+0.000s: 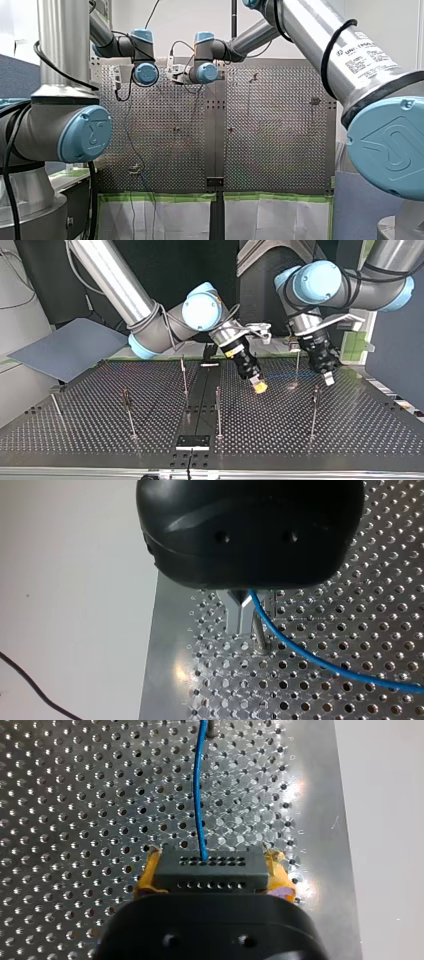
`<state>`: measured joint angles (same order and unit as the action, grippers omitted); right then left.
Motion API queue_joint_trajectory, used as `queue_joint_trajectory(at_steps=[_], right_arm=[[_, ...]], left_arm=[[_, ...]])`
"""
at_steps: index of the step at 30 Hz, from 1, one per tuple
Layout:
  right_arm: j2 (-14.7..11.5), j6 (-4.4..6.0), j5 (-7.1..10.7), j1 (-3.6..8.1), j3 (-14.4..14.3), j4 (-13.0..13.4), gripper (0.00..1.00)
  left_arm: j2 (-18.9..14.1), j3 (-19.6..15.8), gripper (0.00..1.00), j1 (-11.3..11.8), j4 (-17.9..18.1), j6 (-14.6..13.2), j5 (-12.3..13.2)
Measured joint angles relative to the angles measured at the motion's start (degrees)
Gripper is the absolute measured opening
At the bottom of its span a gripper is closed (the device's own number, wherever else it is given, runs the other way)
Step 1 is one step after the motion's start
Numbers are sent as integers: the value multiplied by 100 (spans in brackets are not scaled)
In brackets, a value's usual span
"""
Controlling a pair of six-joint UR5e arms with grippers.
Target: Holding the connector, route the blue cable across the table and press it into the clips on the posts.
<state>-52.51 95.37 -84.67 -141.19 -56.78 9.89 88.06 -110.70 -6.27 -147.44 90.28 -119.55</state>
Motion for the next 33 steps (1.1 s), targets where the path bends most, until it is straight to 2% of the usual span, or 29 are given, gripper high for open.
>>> queue_joint_trajectory(at_steps=[7,16,27,33], right_arm=[[22,0,2,34,44,-3,0],[44,0,12,76,49,5,0],[51,0,44,89,163,0,0],[55,1,41,102,210,-3,0]], left_arm=[[213,105,0,113,8,6,135],[247,154,0,306,64,69,164],[256,157,0,475,220,404,672],[387,182,0,600,239,457,894]])
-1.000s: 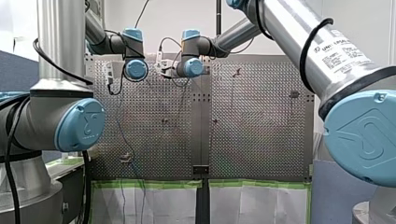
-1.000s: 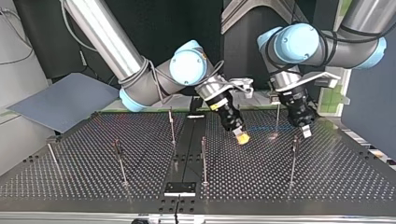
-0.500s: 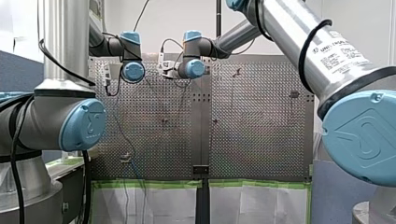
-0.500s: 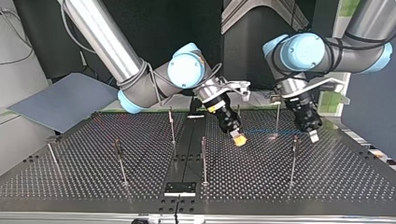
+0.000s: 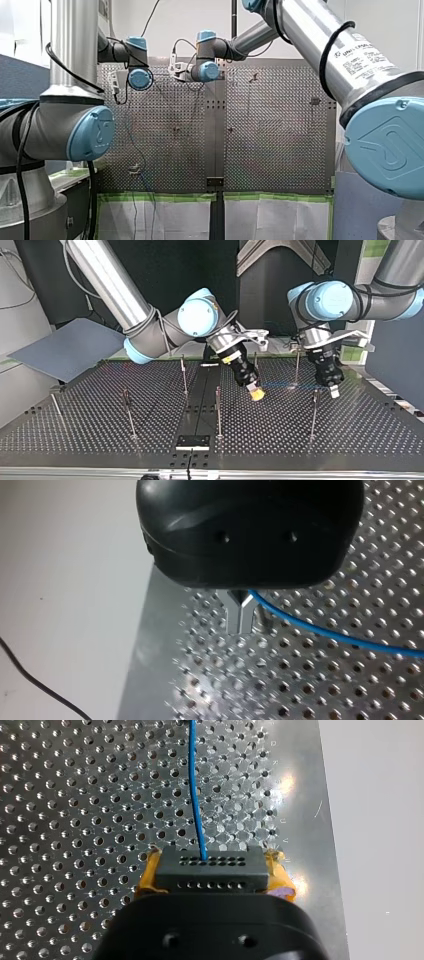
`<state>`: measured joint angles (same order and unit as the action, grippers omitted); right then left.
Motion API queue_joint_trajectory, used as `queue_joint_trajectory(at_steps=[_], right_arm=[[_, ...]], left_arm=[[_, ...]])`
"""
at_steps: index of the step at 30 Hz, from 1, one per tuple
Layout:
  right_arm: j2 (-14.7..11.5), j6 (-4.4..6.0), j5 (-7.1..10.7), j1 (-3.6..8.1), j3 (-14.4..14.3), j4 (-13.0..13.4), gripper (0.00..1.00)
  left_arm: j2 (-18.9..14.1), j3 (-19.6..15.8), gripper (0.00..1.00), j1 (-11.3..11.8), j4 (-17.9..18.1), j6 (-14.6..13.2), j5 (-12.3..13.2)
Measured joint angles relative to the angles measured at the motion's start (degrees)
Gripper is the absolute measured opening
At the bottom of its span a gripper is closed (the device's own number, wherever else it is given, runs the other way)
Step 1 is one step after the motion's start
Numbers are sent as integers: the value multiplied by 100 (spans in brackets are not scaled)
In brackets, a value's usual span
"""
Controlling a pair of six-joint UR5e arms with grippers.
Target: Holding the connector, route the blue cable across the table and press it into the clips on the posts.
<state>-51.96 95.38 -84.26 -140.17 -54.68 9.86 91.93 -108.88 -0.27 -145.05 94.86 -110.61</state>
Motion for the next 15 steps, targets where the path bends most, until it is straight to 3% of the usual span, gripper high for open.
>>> queue_joint_trajectory(at_steps=[6,11,15], right_arm=[[3,0,-3,16,3,0,0],[5,0,-21,48,5,7,0],[8,-2,-33,89,5,10,0]], left_arm=[[116,26,0,217,98,35,188],[296,108,0,494,241,204,495],[471,168,0,577,297,302,724]])
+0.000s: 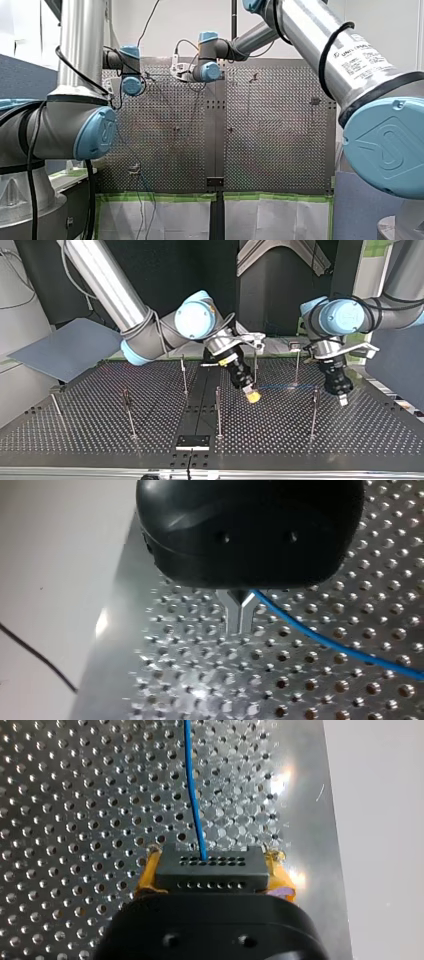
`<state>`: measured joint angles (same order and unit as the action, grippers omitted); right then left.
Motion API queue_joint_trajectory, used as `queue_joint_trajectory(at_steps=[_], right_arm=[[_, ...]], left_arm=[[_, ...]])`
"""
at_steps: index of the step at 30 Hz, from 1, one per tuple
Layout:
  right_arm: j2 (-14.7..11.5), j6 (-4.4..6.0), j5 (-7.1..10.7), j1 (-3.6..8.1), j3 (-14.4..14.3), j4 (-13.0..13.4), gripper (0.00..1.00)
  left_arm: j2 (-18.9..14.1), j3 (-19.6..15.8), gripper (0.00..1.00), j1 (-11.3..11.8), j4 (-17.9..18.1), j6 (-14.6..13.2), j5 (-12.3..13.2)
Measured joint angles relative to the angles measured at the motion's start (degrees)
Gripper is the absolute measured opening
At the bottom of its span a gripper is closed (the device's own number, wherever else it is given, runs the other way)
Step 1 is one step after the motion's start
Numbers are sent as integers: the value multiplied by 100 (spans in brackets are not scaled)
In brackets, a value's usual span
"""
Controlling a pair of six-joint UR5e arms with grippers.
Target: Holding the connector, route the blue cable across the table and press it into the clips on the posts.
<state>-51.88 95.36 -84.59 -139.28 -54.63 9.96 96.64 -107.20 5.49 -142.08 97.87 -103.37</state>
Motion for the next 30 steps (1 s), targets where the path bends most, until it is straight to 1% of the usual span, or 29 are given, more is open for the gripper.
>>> queue_joint_trajectory(at_steps=[4,8,11,18,22,23,24,26,27,29,30], right_arm=[[4,-14,-7,28,-1,10,0],[5,-22,-13,42,0,15,0],[5,-26,-14,47,0,16,0],[10,-42,-44,79,0,16,0],[12,-56,-94,104,0,15,0],[12,-67,-117,112,-1,14,0],[12,-81,-135,116,0,13,0],[13,-115,-181,121,0,9,0],[13,-130,-201,121,0,9,0],[13,-157,-239,123,-1,5,0],[13,-165,-251,123,-1,3,0]], left_arm=[[84,27,0,51,135,140,214],[123,61,0,104,338,350,443],[134,70,0,145,379,469,595],[137,74,0,226,329,433,891],[138,72,0,264,355,407,1078],[138,72,5,269,355,396,1121],[138,72,5,272,353,384,1162],[138,71,37,274,338,350,1220],[138,71,37,274,325,337,1225],[136,70,58,273,272,317,1192],[136,70,58,271,242,311,1167]])
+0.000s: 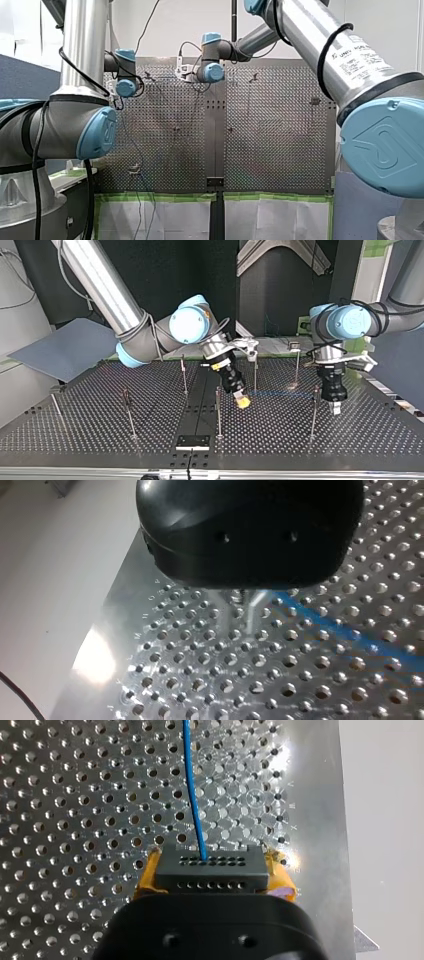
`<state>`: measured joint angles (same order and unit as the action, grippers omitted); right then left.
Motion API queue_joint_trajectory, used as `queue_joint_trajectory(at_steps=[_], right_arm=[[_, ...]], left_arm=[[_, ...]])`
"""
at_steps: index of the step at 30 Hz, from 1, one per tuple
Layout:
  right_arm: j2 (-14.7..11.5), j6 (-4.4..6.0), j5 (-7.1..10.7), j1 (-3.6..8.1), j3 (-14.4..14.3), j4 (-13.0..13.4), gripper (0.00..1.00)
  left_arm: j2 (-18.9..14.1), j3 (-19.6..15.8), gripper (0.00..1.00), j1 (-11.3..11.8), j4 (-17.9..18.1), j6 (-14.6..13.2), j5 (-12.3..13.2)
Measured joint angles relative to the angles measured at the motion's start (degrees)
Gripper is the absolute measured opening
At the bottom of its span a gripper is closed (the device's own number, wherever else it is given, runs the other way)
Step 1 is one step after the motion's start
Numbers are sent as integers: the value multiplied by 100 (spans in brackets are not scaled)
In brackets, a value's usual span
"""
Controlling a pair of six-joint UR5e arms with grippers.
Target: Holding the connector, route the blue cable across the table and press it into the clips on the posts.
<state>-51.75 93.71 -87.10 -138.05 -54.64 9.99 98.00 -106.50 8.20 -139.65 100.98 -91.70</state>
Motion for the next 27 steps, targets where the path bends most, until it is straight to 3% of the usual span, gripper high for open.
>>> queue_joint_trajectory(at_steps=[2,12,13,14,15,16,17,27], right_arm=[[0,-14,-25,0,0,-6,0],[-1,-60,-70,-31,0,-23,0],[0,-60,-72,-33,0,-26,0],[-1,-63,-76,-34,0,-31,0],[-1,-65,-83,-35,0,-34,0],[-3,-69,-93,-35,0,-37,0],[-3,-74,-110,-35,0,-45,0],[-2,-105,-266,-40,0,-80,0]], left_arm=[[-6,0,66,-12,-85,-17,-78],[-78,-8,69,-83,-568,-66,-559],[-84,-17,72,-86,-618,-61,-607],[-92,-29,85,-89,-677,-55,-669],[-101,-42,85,-90,-721,-49,-713],[-117,-62,98,-92,-768,-42,-758],[-148,-97,100,-95,-825,-31,-816],[-557,-421,100,-225,-1275,303,-1083]])
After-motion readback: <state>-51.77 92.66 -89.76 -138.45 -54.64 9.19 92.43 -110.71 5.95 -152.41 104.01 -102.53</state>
